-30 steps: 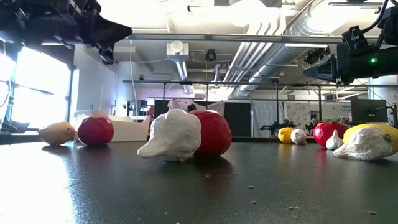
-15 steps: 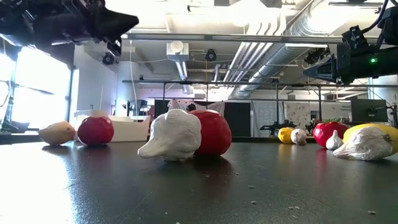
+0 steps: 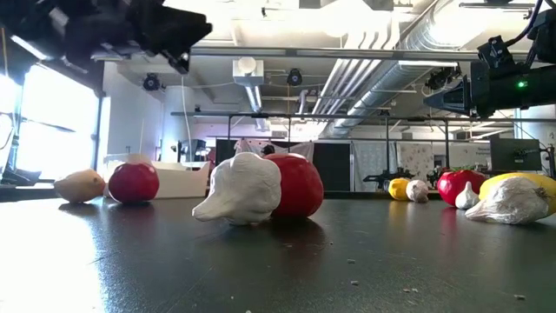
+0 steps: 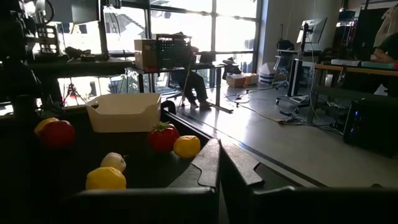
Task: Sort produce into baskets
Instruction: Put the white garlic into the transparent bin
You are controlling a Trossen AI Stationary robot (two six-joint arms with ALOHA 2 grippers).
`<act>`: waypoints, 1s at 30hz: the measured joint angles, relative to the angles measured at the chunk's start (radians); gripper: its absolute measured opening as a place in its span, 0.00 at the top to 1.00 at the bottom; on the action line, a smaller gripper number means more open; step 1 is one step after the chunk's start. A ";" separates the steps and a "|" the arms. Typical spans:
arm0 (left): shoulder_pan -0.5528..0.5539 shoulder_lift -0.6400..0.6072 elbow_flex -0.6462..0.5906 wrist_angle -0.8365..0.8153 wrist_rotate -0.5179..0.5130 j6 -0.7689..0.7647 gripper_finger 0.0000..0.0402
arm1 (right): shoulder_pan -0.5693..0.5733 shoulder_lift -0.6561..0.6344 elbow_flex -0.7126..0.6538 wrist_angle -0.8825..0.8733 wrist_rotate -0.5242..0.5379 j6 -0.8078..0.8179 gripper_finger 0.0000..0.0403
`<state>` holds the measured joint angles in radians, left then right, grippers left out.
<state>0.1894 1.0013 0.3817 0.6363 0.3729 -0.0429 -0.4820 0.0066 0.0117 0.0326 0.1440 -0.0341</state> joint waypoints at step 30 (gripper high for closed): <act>0.141 0.220 0.197 -0.473 -0.369 -0.060 0.99 | 0.000 0.000 0.000 0.000 0.000 0.000 1.00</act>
<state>0.3305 1.2217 0.5784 0.1634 0.0036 -0.1025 -0.4819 0.0063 0.0120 0.0326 0.1440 -0.0341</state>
